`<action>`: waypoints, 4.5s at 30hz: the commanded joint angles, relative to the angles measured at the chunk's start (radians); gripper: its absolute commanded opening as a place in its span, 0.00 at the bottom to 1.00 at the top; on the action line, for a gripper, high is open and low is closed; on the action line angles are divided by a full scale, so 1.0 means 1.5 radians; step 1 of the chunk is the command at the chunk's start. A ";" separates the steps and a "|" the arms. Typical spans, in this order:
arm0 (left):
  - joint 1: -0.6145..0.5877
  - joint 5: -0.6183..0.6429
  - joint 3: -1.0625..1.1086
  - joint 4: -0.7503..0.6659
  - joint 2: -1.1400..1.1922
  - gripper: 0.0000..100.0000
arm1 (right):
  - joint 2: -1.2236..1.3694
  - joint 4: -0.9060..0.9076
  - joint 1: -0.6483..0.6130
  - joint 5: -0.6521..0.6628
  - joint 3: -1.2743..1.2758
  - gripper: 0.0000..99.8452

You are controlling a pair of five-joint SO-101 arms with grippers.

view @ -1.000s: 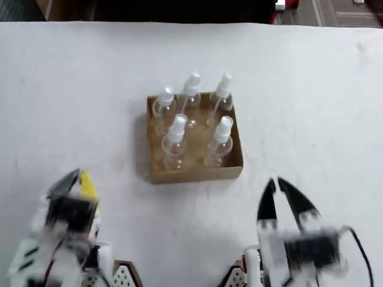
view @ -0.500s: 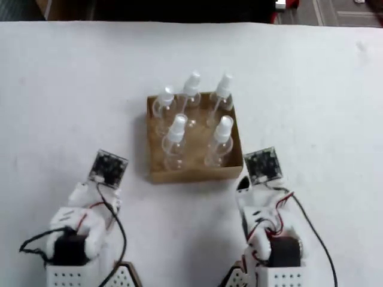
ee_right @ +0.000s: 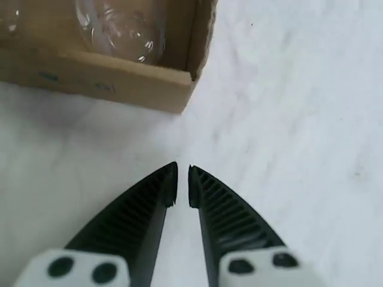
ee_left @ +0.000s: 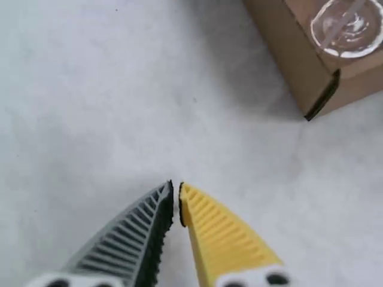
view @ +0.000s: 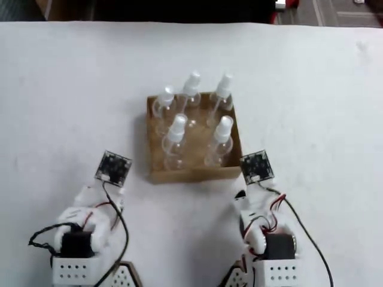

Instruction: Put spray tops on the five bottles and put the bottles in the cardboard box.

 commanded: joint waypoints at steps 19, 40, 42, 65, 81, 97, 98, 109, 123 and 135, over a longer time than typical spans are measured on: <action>0.008 -0.001 0.000 0.036 -0.006 0.02 | -0.002 0.058 0.005 0.003 0.006 0.02; 0.007 -0.001 0.000 0.036 -0.006 0.02 | -0.002 0.058 0.006 0.003 0.006 0.02; 0.006 -0.001 0.000 0.036 -0.006 0.02 | -0.002 0.058 0.004 0.003 0.006 0.02; 0.007 -0.001 0.000 0.036 -0.006 0.02 | -0.002 0.058 0.004 0.003 0.006 0.02; 0.007 -0.001 0.000 0.036 -0.006 0.02 | -0.002 0.058 0.004 0.003 0.006 0.02; 0.007 -0.001 0.000 0.036 -0.006 0.02 | -0.002 0.058 0.005 0.003 0.006 0.02; 0.007 -0.001 0.000 0.036 -0.006 0.02 | -0.002 0.058 0.005 0.003 0.006 0.02; 0.007 -0.001 0.000 0.036 -0.006 0.02 | -0.002 0.058 0.005 0.003 0.006 0.02; 0.007 -0.001 0.000 0.036 -0.006 0.02 | -0.002 0.058 0.005 0.003 0.006 0.02; 0.007 -0.001 0.000 0.036 -0.006 0.02 | -0.002 0.058 0.005 0.003 0.006 0.02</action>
